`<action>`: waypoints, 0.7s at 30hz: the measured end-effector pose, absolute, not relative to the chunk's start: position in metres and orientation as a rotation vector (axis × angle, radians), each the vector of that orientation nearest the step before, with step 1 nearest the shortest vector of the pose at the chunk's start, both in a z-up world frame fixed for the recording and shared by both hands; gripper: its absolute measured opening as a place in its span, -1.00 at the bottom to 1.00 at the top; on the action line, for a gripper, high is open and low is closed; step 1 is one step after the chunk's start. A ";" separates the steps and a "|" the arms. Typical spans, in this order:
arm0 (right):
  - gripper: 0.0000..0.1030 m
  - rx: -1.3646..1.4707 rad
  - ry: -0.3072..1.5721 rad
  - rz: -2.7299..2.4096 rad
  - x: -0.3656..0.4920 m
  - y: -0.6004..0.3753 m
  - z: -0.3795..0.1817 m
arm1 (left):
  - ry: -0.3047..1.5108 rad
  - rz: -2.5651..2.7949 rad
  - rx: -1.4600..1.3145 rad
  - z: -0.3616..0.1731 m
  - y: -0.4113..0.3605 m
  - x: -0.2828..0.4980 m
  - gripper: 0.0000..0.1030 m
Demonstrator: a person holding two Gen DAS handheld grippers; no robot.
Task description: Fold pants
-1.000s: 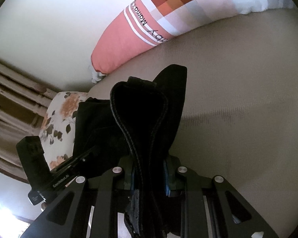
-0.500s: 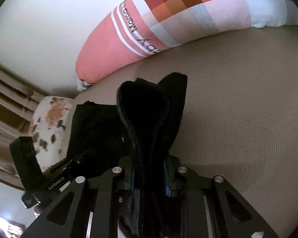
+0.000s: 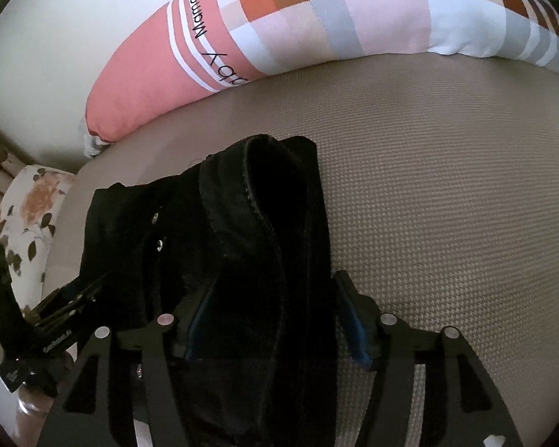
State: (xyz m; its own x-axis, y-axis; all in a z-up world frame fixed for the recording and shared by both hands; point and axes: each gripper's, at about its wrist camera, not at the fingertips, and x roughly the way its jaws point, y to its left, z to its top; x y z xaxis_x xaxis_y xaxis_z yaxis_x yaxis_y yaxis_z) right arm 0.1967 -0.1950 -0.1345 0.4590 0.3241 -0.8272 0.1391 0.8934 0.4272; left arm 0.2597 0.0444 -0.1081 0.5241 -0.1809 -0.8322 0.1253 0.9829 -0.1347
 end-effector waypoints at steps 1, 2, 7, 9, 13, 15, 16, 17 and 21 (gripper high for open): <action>0.13 0.469 1.095 0.113 0.196 -0.195 -0.131 | 1.011 -0.170 -0.060 -0.106 0.045 0.259 0.35; 0.13 0.456 1.083 0.110 0.194 -0.194 -0.126 | 1.018 -0.157 -0.052 -0.104 0.044 0.257 0.35; 0.13 0.381 0.987 0.111 0.168 -0.184 -0.087 | 0.980 -0.113 0.027 -0.082 0.045 0.229 0.35; 0.18 0.335 0.952 0.100 0.148 -0.175 -0.067 | 0.960 -0.101 0.037 -0.071 0.046 0.212 0.35; 0.37 0.268 0.900 0.089 0.108 -0.155 -0.041 | 0.907 -0.076 0.043 -0.049 0.050 0.171 0.35; 0.39 0.241 0.888 0.088 0.089 -0.145 -0.032 | 0.889 -0.064 0.047 -0.040 0.052 0.151 0.35; 0.43 0.229 0.887 0.084 0.080 -0.139 -0.029 | 0.878 -0.058 0.048 -0.036 0.052 0.141 0.35; 0.45 0.222 0.887 0.083 0.072 -0.136 -0.027 | 0.870 -0.054 0.053 -0.032 0.053 0.131 0.35; 0.55 0.180 0.865 0.061 0.036 -0.122 -0.021 | 0.818 -0.031 0.070 -0.018 0.055 0.089 0.35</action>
